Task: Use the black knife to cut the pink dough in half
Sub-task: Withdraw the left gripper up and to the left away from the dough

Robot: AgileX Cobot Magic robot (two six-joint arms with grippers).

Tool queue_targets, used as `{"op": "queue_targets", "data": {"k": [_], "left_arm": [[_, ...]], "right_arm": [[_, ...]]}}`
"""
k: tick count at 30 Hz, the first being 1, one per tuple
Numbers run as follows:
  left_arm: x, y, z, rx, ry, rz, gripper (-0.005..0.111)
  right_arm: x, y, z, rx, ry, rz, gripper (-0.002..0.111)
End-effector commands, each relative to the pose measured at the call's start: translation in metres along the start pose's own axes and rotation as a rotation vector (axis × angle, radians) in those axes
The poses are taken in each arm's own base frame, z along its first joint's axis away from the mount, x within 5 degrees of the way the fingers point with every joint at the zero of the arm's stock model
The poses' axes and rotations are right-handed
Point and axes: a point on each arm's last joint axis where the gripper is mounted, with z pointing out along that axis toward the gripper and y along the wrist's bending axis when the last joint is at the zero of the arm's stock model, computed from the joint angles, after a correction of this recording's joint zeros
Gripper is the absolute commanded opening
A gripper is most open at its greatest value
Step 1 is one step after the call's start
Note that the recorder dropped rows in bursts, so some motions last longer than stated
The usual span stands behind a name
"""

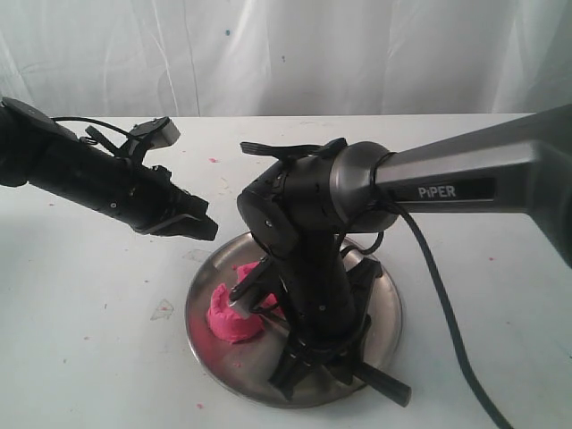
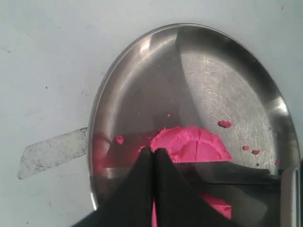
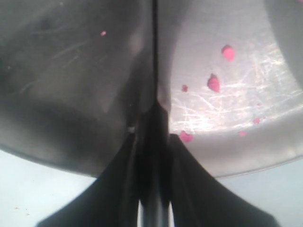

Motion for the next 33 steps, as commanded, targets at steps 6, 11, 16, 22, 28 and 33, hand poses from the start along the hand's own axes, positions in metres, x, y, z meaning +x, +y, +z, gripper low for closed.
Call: {"op": "queue_targets", "data": {"k": [6, 11, 16, 22, 28, 33], "left_arm": [[0.0, -0.002, -0.002, 0.021, 0.003, -0.007, 0.0], [0.0, -0.003, -0.003, 0.024, 0.003, -0.006, 0.0], [-0.011, -0.016, -0.028, -0.047, -0.096, 0.044, 0.0], [0.015, -0.021, -0.057, -0.239, -0.212, 0.006, 0.0], [0.028, -0.046, -0.087, -0.229, -0.288, 0.022, 0.0], [0.034, -0.058, -0.097, -0.182, -0.313, -0.021, 0.0]], "right_arm": [[0.002, 0.004, -0.008, -0.048, -0.021, -0.03, 0.0], [0.001, 0.007, -0.008, -0.081, -0.039, -0.038, 0.0], [-0.001, 0.007, -0.008, -0.082, -0.054, -0.036, 0.0], [-0.002, 0.007, -0.008, -0.08, -0.072, -0.036, 0.0], [-0.001, 0.005, -0.009, -0.059, -0.061, -0.031, 0.0], [0.005, 0.001, -0.026, -0.027, -0.116, -0.025, 0.0]]}}
